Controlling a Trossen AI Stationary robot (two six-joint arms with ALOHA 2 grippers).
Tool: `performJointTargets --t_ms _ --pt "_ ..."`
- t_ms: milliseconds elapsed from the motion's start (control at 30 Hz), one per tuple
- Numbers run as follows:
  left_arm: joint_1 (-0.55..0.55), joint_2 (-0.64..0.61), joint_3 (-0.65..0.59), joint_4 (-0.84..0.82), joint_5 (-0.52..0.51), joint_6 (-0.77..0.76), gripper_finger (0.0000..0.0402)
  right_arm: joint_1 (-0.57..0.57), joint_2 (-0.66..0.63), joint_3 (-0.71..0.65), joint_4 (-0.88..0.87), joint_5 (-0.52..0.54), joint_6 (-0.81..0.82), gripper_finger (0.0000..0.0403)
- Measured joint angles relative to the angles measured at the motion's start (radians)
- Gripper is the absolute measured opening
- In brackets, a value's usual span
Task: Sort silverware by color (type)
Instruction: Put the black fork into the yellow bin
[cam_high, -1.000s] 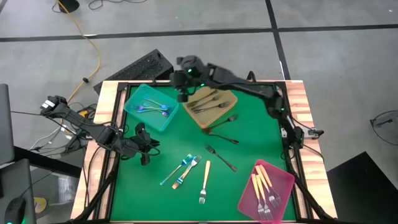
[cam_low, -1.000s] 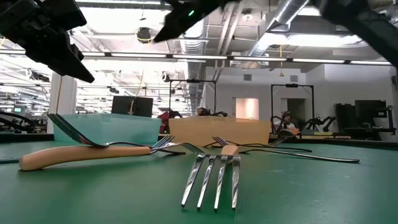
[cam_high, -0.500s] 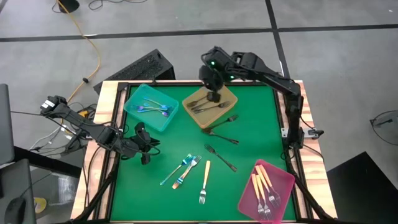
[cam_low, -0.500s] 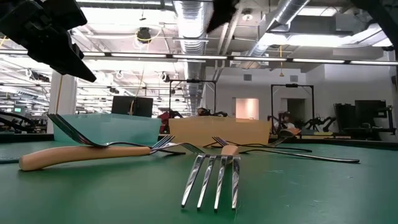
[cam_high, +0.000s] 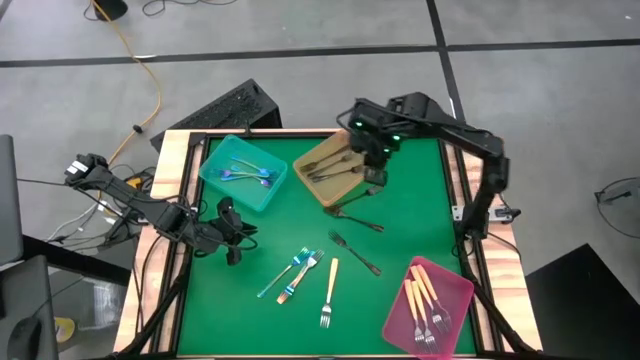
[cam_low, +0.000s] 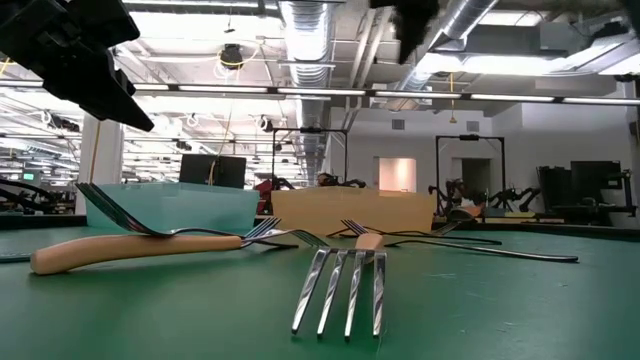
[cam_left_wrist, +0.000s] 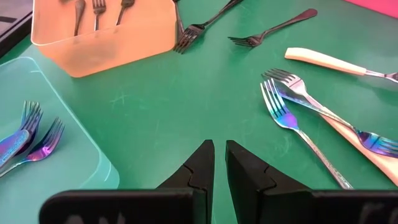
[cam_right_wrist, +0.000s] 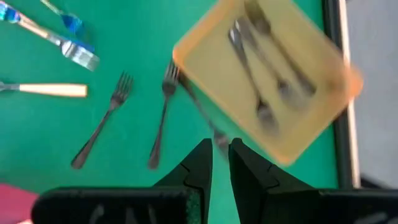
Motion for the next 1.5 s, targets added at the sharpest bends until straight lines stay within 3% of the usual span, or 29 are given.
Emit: performJointTargets --t_ms 167,300,567,833,1000,1100,1267,1500 --pt "0.000 0.000 0.000 0.003 -0.001 0.000 0.0025 0.018 -0.163 -0.247 0.010 0.007 0.105 0.0077" --pt "0.000 0.000 0.000 0.003 -0.001 0.000 0.0025 0.045 -0.321 -0.506 0.134 0.006 0.218 0.0077" --pt "0.000 0.000 0.000 0.002 -0.003 0.012 0.0025 0.131 -0.541 -1.053 0.709 0.008 0.369 0.0077" --pt "0.000 0.000 0.000 0.002 -0.008 0.019 0.0025 0.207 -0.480 -1.444 1.450 0.041 0.383 0.0077" --pt "0.000 0.000 0.000 0.002 -0.014 0.019 0.0025 0.264 -0.360 -1.538 1.764 0.292 0.360 0.0077" --pt "0.000 0.000 0.000 0.002 -0.027 0.019 0.0025 0.296 -0.281 -1.555 1.890 0.382 0.336 0.0077" --pt "0.000 0.000 0.000 0.006 -0.034 0.018 0.0025 0.330 -0.174 -1.553 2.033 0.442 0.312 0.0077" --pt "0.000 0.000 0.000 0.010 -0.029 0.019 0.0025 0.340 -0.172 -1.553 1.989 0.481 0.380 0.0096"
